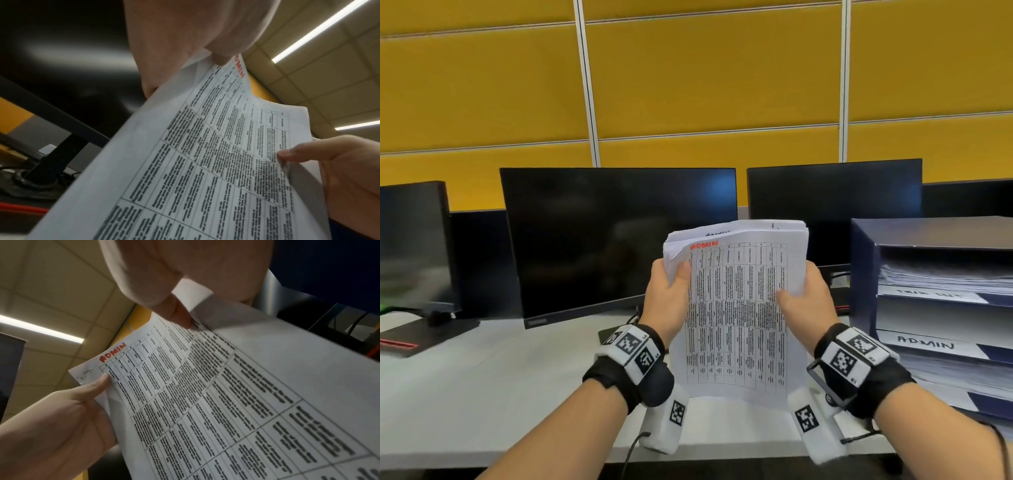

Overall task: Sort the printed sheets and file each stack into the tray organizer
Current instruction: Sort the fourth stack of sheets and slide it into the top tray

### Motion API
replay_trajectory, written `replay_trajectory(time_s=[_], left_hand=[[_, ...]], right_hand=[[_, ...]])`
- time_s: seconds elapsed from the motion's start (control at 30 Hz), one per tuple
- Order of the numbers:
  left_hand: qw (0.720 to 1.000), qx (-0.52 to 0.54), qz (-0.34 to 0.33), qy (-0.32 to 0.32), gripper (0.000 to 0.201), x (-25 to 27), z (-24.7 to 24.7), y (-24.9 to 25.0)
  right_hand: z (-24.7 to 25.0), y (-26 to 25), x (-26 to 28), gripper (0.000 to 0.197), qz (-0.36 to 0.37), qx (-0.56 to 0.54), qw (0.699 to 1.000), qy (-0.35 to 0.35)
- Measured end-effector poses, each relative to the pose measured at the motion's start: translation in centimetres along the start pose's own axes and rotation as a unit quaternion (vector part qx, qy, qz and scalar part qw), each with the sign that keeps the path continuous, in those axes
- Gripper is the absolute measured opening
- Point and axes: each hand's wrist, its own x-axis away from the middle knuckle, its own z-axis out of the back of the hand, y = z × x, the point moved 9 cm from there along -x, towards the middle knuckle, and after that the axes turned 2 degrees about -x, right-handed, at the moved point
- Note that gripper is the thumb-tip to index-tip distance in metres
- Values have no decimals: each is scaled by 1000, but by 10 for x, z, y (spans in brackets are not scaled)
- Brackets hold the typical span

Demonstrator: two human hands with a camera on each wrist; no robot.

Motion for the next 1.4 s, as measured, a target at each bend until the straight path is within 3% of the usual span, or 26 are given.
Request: replay_trajectory(time_s=[0.13, 0.33, 0.53, 0.77, 0.97, 1.1, 1.4], left_hand=[[999, 8, -22, 25, 16, 0, 4, 14], [997, 11, 74, -20, 21, 11, -1, -21], [996, -2, 85, -36, 18, 16, -2, -31], [991, -5, 115, -70, 18, 27, -4, -50], [990, -31, 116, -68, 16, 33, -4, -55], [995, -17, 99, -30, 15, 30, -3, -49], [986, -82, 141, -42, 23, 38, -7, -66]], right_hand=[[4, -11, 2, 39, 27, -2, 999, 16], [-5, 12, 14, 49, -28, 23, 999, -37], [-3, 18, 18, 52, -35, 4, 999, -14], [-6, 31, 32, 44, -49, 23, 998, -36], [-5, 35, 35, 44, -63, 59, 994, -66], [-2, 30, 33, 43, -38, 72, 996, -25], [-5, 42, 46, 48, -81, 123, 987, -63]])
